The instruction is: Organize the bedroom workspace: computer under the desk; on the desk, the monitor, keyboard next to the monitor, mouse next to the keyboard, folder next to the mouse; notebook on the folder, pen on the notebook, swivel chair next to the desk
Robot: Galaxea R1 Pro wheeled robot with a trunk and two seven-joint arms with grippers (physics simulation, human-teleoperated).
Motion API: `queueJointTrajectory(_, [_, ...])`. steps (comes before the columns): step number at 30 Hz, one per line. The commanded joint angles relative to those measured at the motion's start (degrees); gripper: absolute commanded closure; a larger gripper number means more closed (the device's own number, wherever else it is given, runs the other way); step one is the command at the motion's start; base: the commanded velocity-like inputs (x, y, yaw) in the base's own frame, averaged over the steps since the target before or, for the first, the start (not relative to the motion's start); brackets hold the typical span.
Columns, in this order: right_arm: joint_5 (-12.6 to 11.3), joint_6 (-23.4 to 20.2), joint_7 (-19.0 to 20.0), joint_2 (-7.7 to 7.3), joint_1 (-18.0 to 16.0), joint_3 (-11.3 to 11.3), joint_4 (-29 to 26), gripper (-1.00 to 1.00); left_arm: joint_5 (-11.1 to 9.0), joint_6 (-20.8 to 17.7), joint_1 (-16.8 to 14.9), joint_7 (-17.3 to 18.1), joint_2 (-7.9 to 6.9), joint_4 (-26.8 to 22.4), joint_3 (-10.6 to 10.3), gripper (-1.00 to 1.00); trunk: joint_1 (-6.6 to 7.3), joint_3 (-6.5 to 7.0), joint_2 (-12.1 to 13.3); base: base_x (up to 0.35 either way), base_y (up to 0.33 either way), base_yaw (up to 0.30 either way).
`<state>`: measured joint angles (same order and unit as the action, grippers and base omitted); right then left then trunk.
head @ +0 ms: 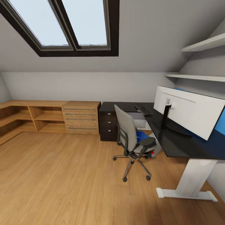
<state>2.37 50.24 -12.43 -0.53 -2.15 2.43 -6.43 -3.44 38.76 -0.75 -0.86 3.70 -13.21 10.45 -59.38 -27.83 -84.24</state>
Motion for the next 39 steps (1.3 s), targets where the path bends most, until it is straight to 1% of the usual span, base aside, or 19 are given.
queueJointTrajectory(1, [0.33,-0.22,-0.04,-0.20,-0.04,0.20,-0.47,-1.00,-0.25,0.02,-0.03,0.03,0.07,0.02,-0.24,-1.00,-0.22,-0.25,-0.45,0.000,0.000,0.000])
queueJointTrajectory(8, [0.33,-0.50,0.01,0.12,-0.12,0.14,-1.55,-1.00,0.00,-0.08,-0.04,-0.02,0.23,-0.42,-0.61,-1.00,-1.76,-1.50,-3.25,0.000,0.000,0.000])
queueJointTrajectory(10, [0.28,-0.56,-0.10,0.64,-0.34,0.13,-2.83,-1.00,0.01,-0.18,-0.04,-0.04,0.31,-1.20,-0.67,-1.00,-2.20,-1.86,-4.06,0.000,0.000,0.000])
queueJointTrajectory(11, [0.21,-0.80,-0.24,1.42,-0.65,0.13,-4.77,-1.00,0.01,-0.29,-0.04,-0.05,0.39,-1.85,-0.70,-1.00,-2.42,-2.04,-4.46,0.000,0.000,0.000])
queueJointTrajectory(14, [0.08,-1.81,-0.42,2.53,-1.05,0.13,-8.42,-1.00,0.01,-1.86,-0.04,-0.08,0.94,-6.09,-0.75,-1.00,-3.08,-2.58,-5.66,0.000,0.000,0.000])
queueJointTrajectory(17, [-0.03,-3.91,-0.60,3.29,-1.67,0.12,-12.60,-1.00,0.05,-5.56,-0.04,-0.11,1.57,-10.55,-0.77,-1.00,-3.74,-3.12,-6.86,0.000,0.000,0.000])
queueJointTrajectory(19, [-0.08,-6.03,-0.70,3.73,-2.59,0.12,-15.52,-1.00,0.04,-9.45,-0.04,-0.14,2.05,-14.12,-0.77,-1.00,-4.18,-3.48,-7.67,0.000,0.000,0.000])
queueJointTrajectory(22, [-0.13,-10.24,-0.77,4.50,-4.65,0.12,-19.70,-1.00,0.07,-16.79,-0.08,-0.20,2.93,-20.34,-0.81,-1.00,-4.84,-4.02,-8.87,0.000,0.000,0.000])
queueJointTrajectory(26, [-0.15,-17.33,-0.81,5.83,-8.32,0.12,-24.85,-1.00,0.16,-28.62,-0.38,-0.26,4.17,-29.26,-0.89,-1.00,-5.72,-4.73,-10.47,0.000,0.000,0.000])
queueJointTrajectory(29, [-0.16,-23.69,-0.81,6.62,-11.76,0.12,-28.02,-1.00,0.46,-37.99,-2.14,-0.32,4.82,-34.99,-0.97,-1.00,-6.37,-5.27,-11.68,0.000,0.000,0.000])
queueJointTrajectory(31, [-0.20,-28.29,-0.77,6.96,-14.36,0.12,-29.65,-1.00,0.86,-43.70,-4.17,-0.44,5.08,-37.78,-1.19,-1.00,-6.81,-5.63,-12.48,0.000,0.000,0.000])
queueJointTrajectory(34, [-0.26,-35.65,-0.66,7.29,-18.69,0.12,-31.21,-1.00,1.61,-50.91,-8.43,-0.96,5.30,-40.23,-1.58,-1.00,-7.47,-6.17,-13.68,0.000,0.000,0.000])
queueJointTrajectory(37, [-0.86,-42.78,-0.62,7.54,-23.08,0.12,-31.96,-1.00,2.07,-56.42,-13.65,-1.89,5.44,-40.96,-1.79,-1.00,-8.13,-6.71,-14.89,0.000,0.000,0.000])
queueJointTrajectory(39, [-1.79,-47.03,-0.58,7.63,-25.82,0.15,-32.16,-1.00,2.22,-59.08,-17.00,-2.57,5.47,-40.54,-1.87,-1.00,-8.57,-7.07,-15.69,0.000,0.000,0.000])
